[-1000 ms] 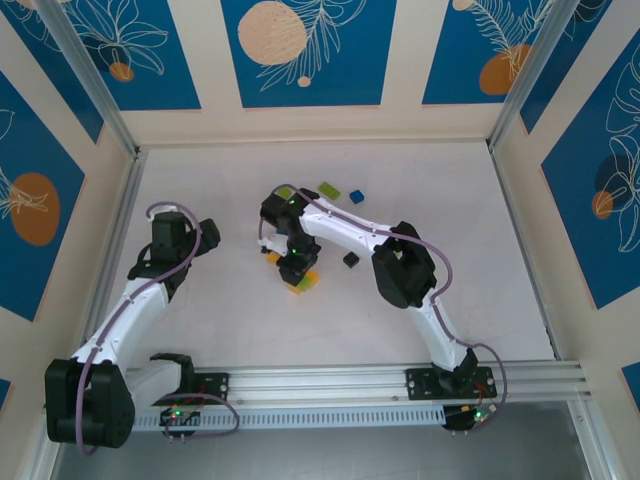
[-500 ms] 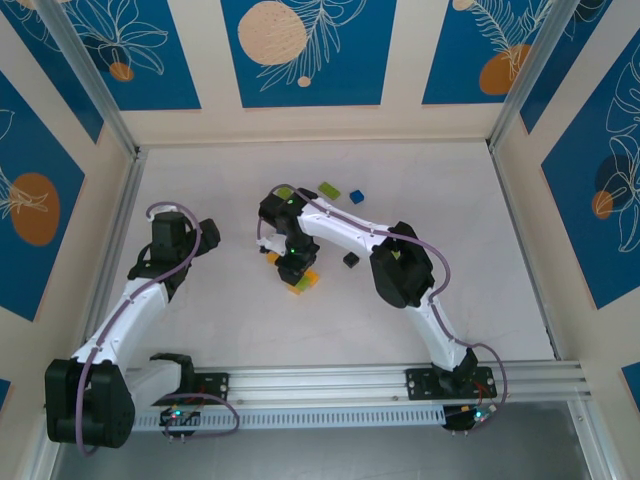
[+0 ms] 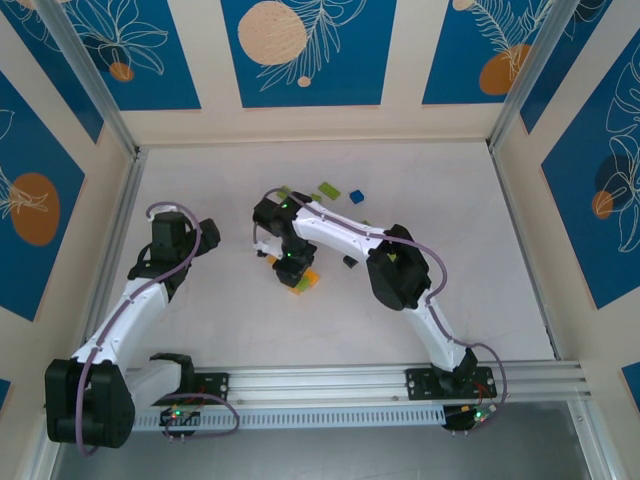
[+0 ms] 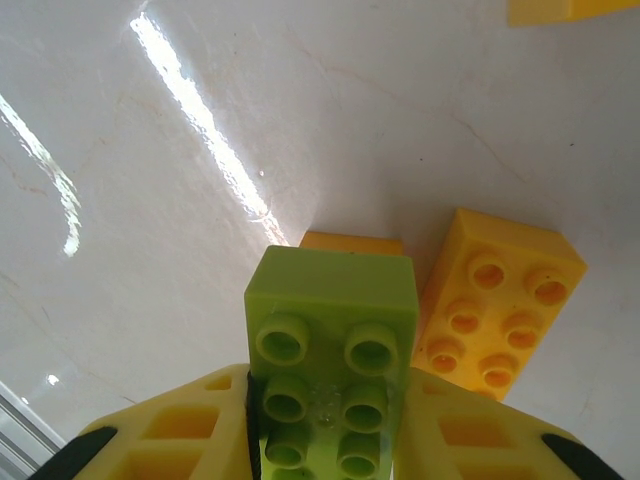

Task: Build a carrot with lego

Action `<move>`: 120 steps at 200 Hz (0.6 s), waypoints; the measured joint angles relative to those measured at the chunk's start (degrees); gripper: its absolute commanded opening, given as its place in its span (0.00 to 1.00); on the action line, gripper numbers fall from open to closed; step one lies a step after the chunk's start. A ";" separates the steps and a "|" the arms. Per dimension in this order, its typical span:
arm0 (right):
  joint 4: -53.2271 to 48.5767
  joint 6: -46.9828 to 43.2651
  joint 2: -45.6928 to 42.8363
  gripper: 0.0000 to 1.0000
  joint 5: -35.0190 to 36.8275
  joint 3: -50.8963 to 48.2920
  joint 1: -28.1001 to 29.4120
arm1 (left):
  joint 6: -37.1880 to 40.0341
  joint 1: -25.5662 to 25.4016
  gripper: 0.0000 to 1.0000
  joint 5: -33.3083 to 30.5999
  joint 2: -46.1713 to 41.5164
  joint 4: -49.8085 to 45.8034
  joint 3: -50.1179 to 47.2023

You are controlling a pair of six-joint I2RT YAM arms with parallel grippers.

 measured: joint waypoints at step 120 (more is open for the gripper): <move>0.22 1.55 -0.13 0.34 0.07 -0.20 0.15 | 0.00 0.00 1.00 0.00 0.00 0.00 0.00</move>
